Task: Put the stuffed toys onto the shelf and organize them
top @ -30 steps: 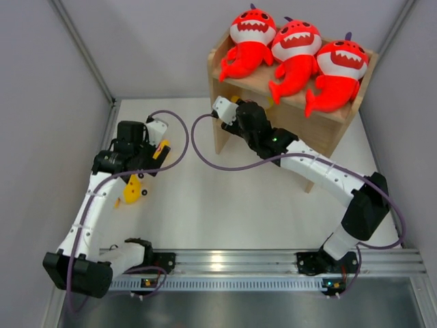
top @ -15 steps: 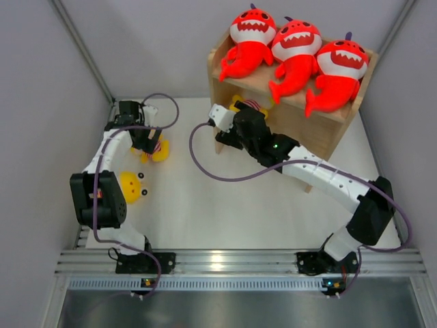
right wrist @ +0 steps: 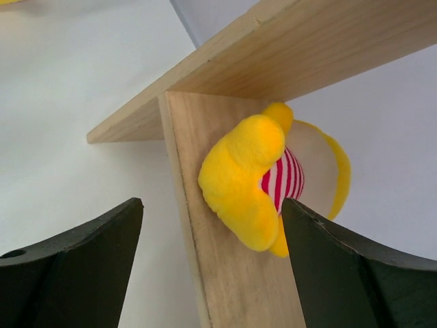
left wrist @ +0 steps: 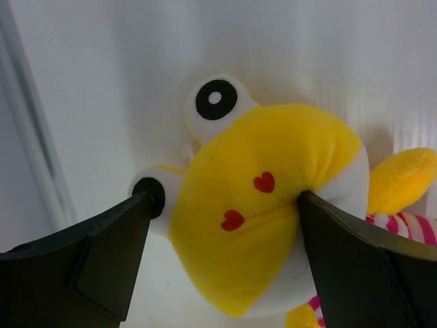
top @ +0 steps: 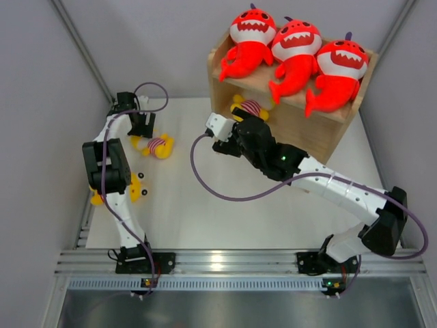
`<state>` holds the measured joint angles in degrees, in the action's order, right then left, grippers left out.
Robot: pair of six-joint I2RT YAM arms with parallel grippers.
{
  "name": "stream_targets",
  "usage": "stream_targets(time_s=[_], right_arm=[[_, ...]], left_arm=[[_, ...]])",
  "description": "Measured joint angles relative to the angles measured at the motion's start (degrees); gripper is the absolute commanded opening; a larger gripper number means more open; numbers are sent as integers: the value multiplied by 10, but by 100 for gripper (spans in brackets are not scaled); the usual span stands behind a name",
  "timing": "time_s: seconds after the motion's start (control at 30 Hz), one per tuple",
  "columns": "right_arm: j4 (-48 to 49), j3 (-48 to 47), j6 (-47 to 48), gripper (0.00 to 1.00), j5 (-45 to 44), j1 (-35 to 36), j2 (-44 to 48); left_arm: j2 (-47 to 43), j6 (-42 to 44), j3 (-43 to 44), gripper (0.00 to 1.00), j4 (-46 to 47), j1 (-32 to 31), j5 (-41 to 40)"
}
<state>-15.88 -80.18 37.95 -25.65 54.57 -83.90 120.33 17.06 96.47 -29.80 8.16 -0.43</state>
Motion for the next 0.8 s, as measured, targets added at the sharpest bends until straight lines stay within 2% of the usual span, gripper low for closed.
stream_targets(time_s=[0.07,0.1,0.13,0.2,0.3,0.33,0.37,0.5,0.6,0.8], right_arm=[[0,13,-3,83,-1,6,16],[0,21,-5,83,-1,10,24],[1,27,-7,83,-1,13,31],[1,37,-13,83,0,18,43],[-1,50,-22,83,11,21,58],[-1,55,-24,87,18,22,63],[-1,59,-26,99,27,24,68],[0,79,-32,99,82,45,89],[6,101,-37,100,156,63,99],[44,138,-73,99,307,70,96]], left_arm=[[6,-11,3,70,4,1,22],[6,-16,3,48,5,1,34],[6,-22,4,38,5,2,46],[6,-22,2,0,7,3,69],[-2,-16,-19,0,20,4,98],[-9,-14,-31,0,26,5,106],[-24,-13,-51,0,31,5,117],[-101,-11,-137,0,17,6,158],[-179,-14,-195,0,-21,4,198],[-418,-24,-273,0,-81,-18,294]])
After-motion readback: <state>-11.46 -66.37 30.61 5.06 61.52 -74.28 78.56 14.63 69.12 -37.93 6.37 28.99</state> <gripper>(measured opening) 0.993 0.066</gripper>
